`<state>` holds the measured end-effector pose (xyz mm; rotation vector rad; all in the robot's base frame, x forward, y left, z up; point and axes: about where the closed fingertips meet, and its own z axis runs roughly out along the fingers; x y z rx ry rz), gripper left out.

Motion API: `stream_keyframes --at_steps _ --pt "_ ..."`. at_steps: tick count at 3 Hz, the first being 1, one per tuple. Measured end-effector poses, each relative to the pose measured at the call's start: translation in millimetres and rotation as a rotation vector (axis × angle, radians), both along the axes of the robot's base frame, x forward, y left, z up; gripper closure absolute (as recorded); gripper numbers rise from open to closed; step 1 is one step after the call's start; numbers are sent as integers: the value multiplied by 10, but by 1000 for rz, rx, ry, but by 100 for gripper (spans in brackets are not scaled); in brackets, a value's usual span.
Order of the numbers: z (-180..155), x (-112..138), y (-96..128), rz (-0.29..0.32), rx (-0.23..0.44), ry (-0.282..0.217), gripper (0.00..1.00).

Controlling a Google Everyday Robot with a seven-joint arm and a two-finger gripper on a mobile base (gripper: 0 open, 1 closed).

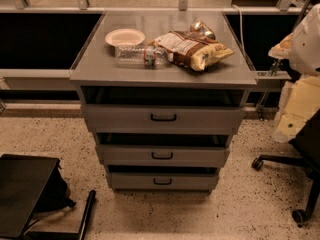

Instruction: Open middle drawer

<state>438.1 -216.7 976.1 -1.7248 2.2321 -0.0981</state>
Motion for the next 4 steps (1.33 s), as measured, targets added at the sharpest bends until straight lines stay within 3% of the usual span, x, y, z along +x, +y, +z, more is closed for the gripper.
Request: stream_keyframes --at_steps 2,3,4 --pt "-29 -15 -1 7 21 -13 0" --pt "-390 -154 61 65 109 -18 0" --pt "-1186 -340 160 112 283 -2 0"
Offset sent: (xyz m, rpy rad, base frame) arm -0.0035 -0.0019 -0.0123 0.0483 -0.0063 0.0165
